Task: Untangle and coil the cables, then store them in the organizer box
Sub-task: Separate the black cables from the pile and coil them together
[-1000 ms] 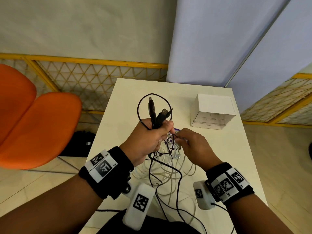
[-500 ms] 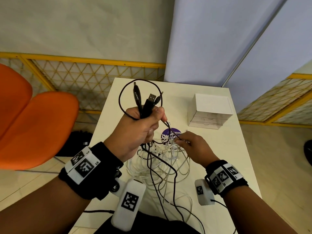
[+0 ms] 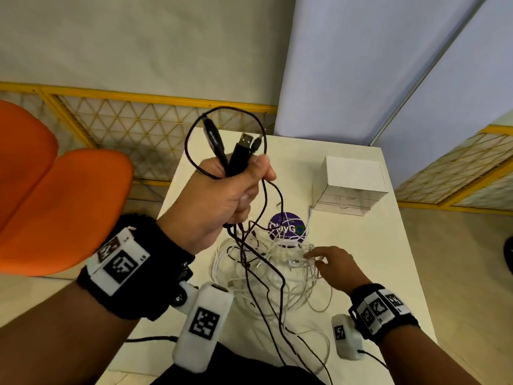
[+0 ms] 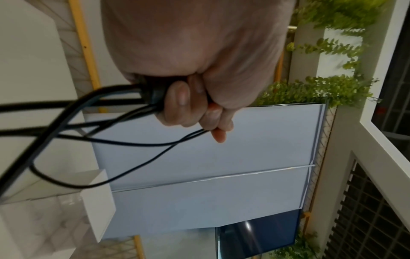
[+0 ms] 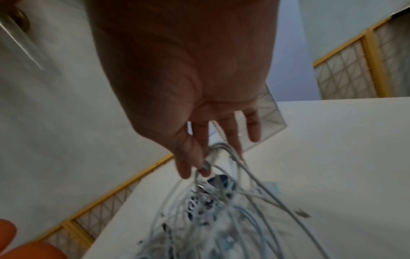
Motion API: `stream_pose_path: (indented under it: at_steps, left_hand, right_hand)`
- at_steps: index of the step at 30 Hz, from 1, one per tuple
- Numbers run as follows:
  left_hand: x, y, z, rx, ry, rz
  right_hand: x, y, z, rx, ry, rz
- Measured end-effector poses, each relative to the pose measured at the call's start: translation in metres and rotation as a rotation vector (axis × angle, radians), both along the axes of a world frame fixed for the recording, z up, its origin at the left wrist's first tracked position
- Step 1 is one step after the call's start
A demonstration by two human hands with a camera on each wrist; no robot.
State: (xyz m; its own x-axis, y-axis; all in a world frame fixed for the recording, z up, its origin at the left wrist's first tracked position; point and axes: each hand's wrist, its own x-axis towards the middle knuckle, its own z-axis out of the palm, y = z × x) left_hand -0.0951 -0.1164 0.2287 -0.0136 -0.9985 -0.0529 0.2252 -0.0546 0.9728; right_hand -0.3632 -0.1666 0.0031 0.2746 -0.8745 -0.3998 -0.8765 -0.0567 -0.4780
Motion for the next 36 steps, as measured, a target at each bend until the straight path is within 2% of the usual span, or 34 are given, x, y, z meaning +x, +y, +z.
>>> stream_pose_path:
  at_steps: [3, 5, 6, 7, 10, 11, 14, 16, 19, 25, 29, 33, 36]
  left_hand:
    - [-0.004, 0.0, -0.007, 0.057, -0.003, -0.027]
    - [-0.006, -0.001, -0.009, 0.077, -0.028, -0.042]
    - [-0.007, -0.001, -0.01, 0.086, -0.043, -0.047]
    - [-0.008, -0.002, -0.011, 0.097, -0.057, -0.05]
    - [-0.008, -0.003, -0.014, 0.129, -0.091, -0.05]
    - [-0.008, -0.003, -0.015, 0.139, -0.098, -0.049]
    - [-0.004, -0.002, -0.014, 0.163, -0.101, -0.051]
    - [0.001, -0.002, -0.011, 0.172, -0.091, -0.066]
    - [0.007, 0.001, -0.008, 0.229, -0.112, -0.111]
    - [-0.009, 0.009, -0.011, 0.269, -0.185, -0.189]
    - [0.002, 0.007, -0.006, 0.296, -0.243, -0.154]
    - [0.023, 0.008, -0.004, 0.381, -0.118, -0.102]
    - [0.036, 0.013, -0.002, 0.402, -0.059, -0.074]
  right_hand:
    - [0.005, -0.003, 0.022, 0.036, 0.121, 0.042]
    - [0.014, -0.003, 0.046, 0.029, 0.117, 0.079]
    - [0.022, -0.001, 0.063, -0.002, 0.045, 0.081]
    - [0.031, 0.003, 0.082, -0.026, -0.098, 0.048]
    - [0.057, 0.019, 0.146, 0.071, -0.701, -0.092]
    - [0.063, 0.023, 0.163, 0.104, -0.79, -0.073]
    - [0.071, 0.033, 0.19, 0.123, -0.863, 0.045]
    - [0.064, 0.032, 0.19, 0.067, -0.864, -0.034]
    - [0.039, 0.027, 0.176, -0.014, -0.867, -0.264]
    - [0.007, 0.033, 0.149, 0.317, -1.339, -0.622]
    - [-0.025, 0.03, 0.139, 0.323, -1.633, -0.877]
    - [-0.07, 0.03, 0.112, 0.274, -1.682, -1.082]
    - [-0.104, 0.037, 0.074, 0.266, -1.659, -1.215]
